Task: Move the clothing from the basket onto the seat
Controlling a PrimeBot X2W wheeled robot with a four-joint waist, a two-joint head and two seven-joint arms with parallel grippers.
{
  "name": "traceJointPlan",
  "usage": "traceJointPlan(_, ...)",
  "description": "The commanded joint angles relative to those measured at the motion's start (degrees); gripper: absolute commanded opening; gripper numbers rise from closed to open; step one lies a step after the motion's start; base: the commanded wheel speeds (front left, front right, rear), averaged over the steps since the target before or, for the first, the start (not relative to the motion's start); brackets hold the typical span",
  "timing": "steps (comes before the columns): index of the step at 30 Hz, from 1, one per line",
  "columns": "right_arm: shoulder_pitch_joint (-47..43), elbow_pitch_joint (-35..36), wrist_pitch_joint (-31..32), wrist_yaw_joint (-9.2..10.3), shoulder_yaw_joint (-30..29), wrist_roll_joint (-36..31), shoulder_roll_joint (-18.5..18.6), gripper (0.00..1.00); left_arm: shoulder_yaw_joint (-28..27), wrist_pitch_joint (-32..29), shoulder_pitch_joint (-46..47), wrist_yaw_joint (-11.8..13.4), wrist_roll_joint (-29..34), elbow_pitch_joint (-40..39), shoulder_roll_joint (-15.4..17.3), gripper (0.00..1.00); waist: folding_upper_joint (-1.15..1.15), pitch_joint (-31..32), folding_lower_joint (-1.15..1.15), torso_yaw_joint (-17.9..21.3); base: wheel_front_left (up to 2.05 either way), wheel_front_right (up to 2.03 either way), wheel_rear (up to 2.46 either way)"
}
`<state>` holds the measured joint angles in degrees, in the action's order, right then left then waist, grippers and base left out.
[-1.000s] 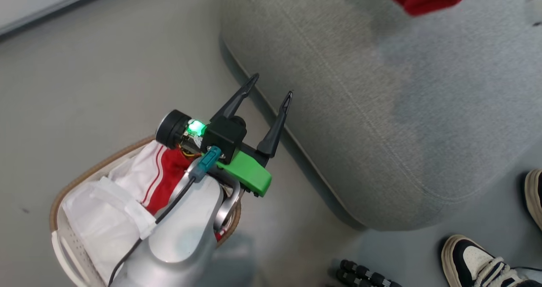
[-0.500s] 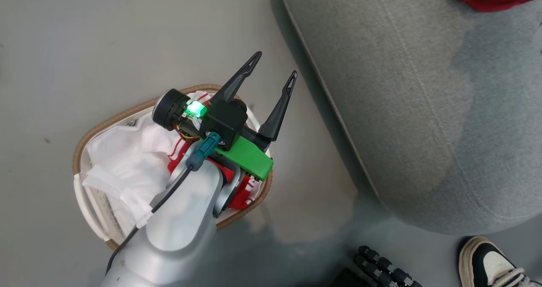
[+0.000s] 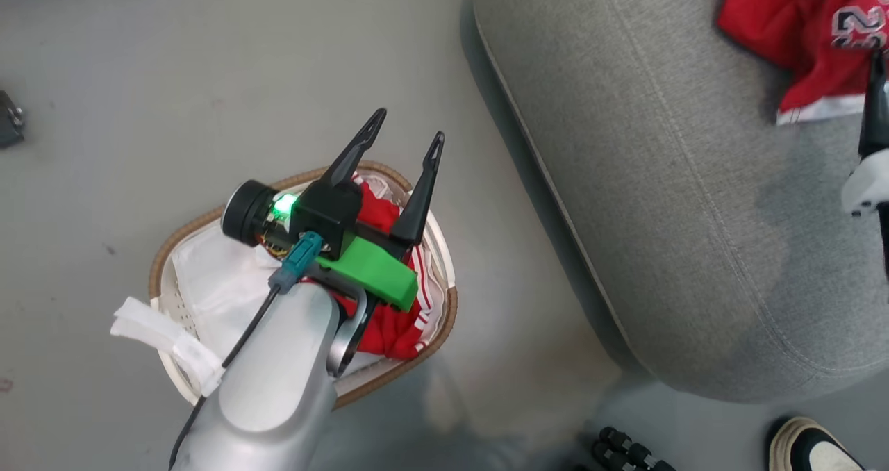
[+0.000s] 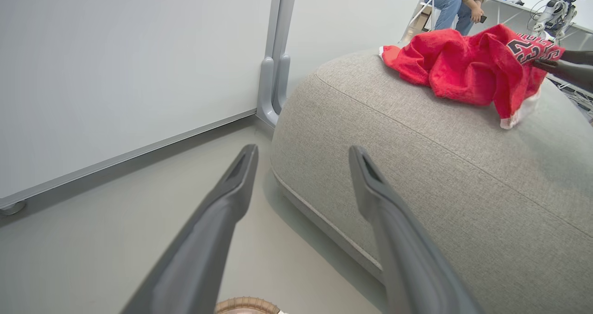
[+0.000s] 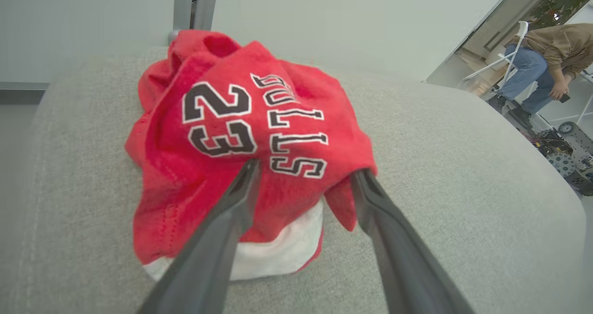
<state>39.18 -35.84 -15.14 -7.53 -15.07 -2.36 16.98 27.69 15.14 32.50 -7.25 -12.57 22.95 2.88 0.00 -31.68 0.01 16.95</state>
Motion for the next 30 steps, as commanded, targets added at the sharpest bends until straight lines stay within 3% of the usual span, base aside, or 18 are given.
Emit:
traceJointPlan(1, -2.36, 1.26, -0.01, 0.08, -0.08, 0.7, -0.47, 1.0, -0.82, 0.01, -1.5, -0.11, 0.11, 0.18, 0.12, 1.0, 0.0, 3.63, -0.01, 0.26, 0.0, 0.0, 0.0)
traceJointPlan(11, -12.3, 9.94, -0.01, 0.08, 3.9, 3.93, -3.29, 1.0, -6.66, 0.01, -7.98, 1.71, -0.61, -1.38, 0.11, 1.0, 0.0, 11.1, -0.01, -1.87, 0.0, 0.0, 0.0)
traceJointPlan(17, -13.4, 14.01, -0.01, 0.08, 8.05, 7.07, -4.9, 1.0, -11.33, 0.01, -11.37, 2.95, -0.36, -3.69, 0.12, 1.0, 0.0, 13.56, -0.01, -4.77, 0.0, 0.0, 0.0)
traceJointPlan(30, -15.15, 15.36, -0.01, 0.08, 13.66, 10.91, -8.44, 1.0, -21.43, 0.01, -18.22, 5.4, 0.58, -5.58, 0.08, 1.0, 0.0, 18.88, -0.01, -11.53, 0.0, 0.0, 0.0)
